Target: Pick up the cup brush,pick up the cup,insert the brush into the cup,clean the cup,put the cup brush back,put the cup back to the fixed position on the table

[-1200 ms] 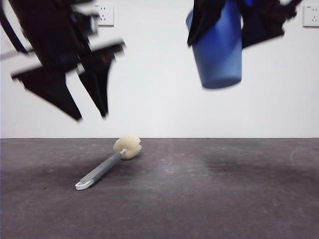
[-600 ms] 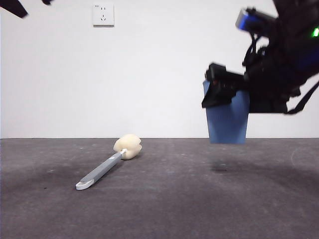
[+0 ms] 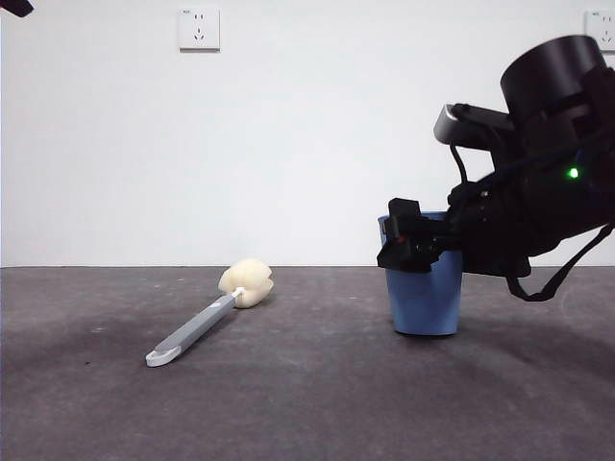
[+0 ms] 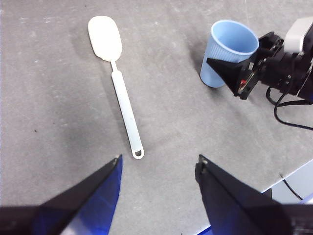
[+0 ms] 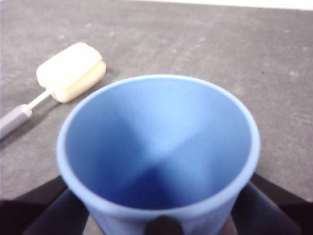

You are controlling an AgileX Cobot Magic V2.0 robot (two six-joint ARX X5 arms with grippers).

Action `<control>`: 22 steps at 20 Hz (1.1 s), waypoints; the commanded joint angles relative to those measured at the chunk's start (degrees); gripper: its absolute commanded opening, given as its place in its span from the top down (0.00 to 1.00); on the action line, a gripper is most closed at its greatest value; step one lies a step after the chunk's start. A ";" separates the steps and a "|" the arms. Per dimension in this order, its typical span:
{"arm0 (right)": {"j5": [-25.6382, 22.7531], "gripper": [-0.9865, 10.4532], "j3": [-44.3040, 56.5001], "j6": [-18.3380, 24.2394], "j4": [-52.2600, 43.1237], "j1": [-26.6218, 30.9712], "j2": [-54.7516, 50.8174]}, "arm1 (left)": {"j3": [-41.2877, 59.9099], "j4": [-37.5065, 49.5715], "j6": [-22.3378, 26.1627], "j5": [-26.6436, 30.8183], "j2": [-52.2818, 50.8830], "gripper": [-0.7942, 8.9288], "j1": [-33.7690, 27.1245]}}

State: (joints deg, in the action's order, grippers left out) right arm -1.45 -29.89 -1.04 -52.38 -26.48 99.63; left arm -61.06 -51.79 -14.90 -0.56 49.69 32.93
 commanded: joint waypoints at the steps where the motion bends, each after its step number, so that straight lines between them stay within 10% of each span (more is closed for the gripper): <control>1: 0.07 0.92 0.44 0.52 1.18 0.17 1.16 | 0.35 0.28 -0.11 0.13 -0.09 0.65 0.15; 10: -0.02 0.47 0.44 -0.79 6.54 0.17 -0.59 | 0.35 0.17 0.13 0.13 -0.09 0.65 0.13; 22: 0.02 0.46 0.44 -2.12 22.58 0.11 -16.48 | 0.35 -1.88 0.13 0.26 -0.09 0.65 0.13</control>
State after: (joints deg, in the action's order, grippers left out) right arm -1.45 -29.82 -1.96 -30.50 -26.26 83.96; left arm -61.06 -53.65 -14.90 -0.51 49.69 32.93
